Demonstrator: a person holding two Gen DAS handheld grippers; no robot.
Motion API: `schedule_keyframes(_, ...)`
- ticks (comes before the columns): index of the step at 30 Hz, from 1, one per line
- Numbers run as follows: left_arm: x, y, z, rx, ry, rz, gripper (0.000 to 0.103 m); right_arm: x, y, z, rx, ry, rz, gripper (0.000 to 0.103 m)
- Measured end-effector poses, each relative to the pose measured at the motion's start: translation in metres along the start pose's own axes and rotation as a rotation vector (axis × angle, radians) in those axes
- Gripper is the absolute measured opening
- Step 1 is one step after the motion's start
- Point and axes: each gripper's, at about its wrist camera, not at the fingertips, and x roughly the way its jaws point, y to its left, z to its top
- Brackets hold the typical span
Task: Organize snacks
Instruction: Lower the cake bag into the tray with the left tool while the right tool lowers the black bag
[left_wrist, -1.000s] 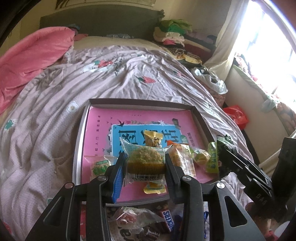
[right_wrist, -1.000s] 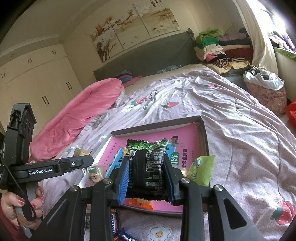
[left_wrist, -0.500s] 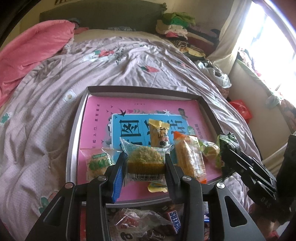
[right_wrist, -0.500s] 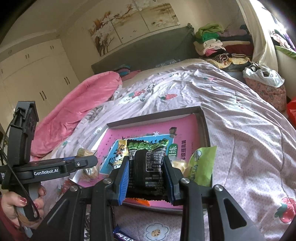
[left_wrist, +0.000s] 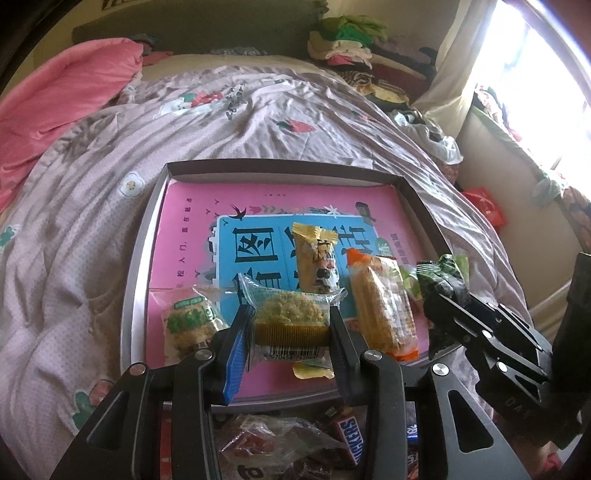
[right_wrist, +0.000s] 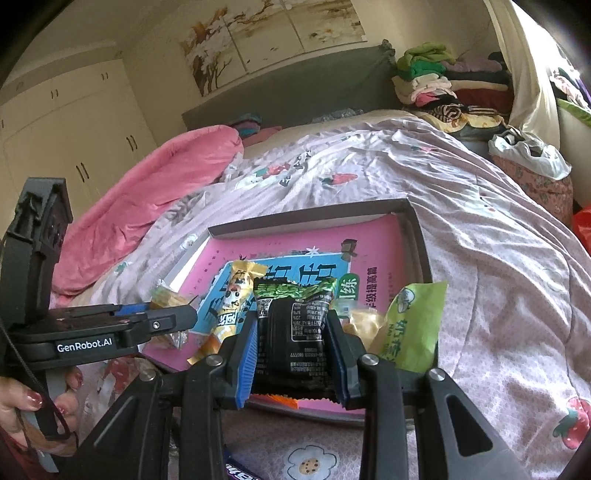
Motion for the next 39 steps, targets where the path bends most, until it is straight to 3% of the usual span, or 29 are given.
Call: schedule_keyframes(39, 0.0027, -0.0048, -0.0067, 0.005, -0.001, 0.013, 0.042, 0.0048, -0.0013, -0.0044, -0.015, 0.010, -0.042, 0.036)
